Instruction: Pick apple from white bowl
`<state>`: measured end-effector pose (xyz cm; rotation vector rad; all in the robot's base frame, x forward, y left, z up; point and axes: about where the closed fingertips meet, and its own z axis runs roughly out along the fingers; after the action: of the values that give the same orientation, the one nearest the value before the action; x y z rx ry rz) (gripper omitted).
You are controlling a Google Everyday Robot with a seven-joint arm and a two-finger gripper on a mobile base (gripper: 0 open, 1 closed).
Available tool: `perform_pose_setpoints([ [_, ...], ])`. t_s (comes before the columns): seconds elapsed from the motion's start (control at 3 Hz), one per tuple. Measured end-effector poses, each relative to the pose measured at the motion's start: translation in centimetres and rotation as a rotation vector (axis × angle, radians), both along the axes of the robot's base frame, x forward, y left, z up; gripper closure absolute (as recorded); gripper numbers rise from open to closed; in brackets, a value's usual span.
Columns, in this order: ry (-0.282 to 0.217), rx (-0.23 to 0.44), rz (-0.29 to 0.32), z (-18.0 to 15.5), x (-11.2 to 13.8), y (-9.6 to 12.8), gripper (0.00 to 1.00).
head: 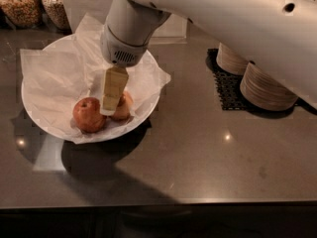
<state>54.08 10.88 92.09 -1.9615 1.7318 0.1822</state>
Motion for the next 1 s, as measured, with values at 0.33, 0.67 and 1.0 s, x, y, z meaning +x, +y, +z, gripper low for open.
perform_pose_setpoints([
  [0.33,-0.008,0.040,0.054,-0.59,-0.22,-0.69,0.00],
  [0.67,-0.041,0.037,0.114,-0.36,-0.41,-1.20,0.00],
  [1.0,-0.041,0.037,0.114,-0.37,-0.39,-1.20,0.00],
])
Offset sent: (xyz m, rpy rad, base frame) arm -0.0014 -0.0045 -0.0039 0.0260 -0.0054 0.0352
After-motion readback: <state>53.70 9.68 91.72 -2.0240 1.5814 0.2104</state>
